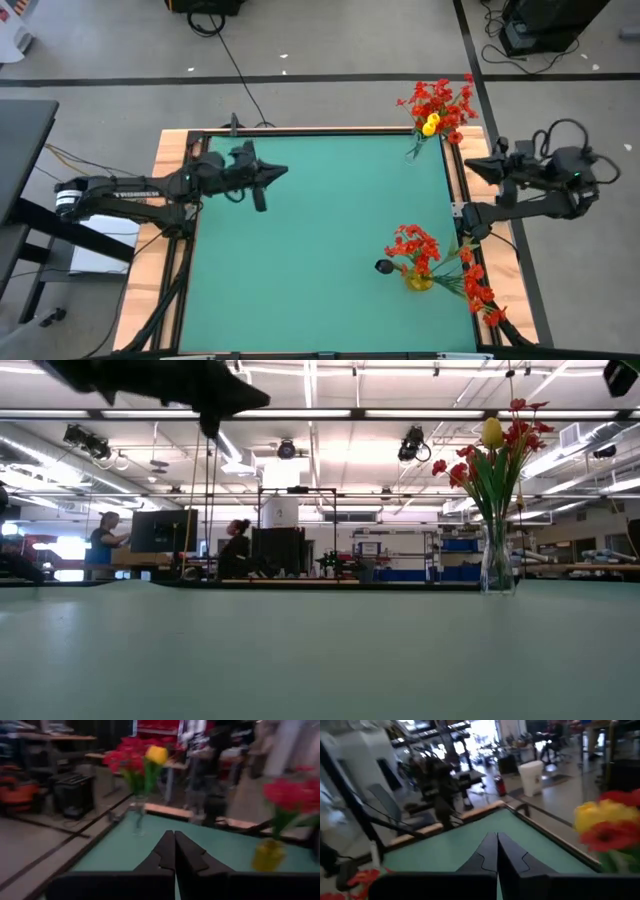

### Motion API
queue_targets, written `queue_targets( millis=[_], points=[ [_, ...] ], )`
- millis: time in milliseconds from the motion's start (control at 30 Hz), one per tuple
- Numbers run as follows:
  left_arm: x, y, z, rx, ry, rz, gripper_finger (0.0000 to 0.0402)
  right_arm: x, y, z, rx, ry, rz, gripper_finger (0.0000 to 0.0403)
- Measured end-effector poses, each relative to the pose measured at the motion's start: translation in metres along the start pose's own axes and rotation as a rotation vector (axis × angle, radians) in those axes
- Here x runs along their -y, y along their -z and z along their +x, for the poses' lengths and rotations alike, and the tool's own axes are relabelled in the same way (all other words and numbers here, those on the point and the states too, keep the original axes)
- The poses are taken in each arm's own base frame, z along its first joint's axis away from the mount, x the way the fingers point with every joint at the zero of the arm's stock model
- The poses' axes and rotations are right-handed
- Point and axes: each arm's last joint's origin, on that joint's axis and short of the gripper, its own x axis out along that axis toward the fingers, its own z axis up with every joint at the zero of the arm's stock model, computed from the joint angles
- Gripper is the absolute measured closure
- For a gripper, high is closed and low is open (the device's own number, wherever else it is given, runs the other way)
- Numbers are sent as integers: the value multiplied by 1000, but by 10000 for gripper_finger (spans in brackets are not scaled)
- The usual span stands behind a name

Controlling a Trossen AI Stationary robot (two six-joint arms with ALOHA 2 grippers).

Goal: Sort flowers into vase by color
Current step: Return to Home Position

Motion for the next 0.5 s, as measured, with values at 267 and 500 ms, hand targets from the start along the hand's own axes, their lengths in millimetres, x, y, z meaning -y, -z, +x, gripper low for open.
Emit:
queue_targets(
  millis=[267,500],
  points=[
    [2,48,-27,-59,67,-28,401,-5,31,37,27,4,21,399],
    [-5,74,-38,-82,40,-46,401,-5,57,61,23,66,25,400]
  ],
)
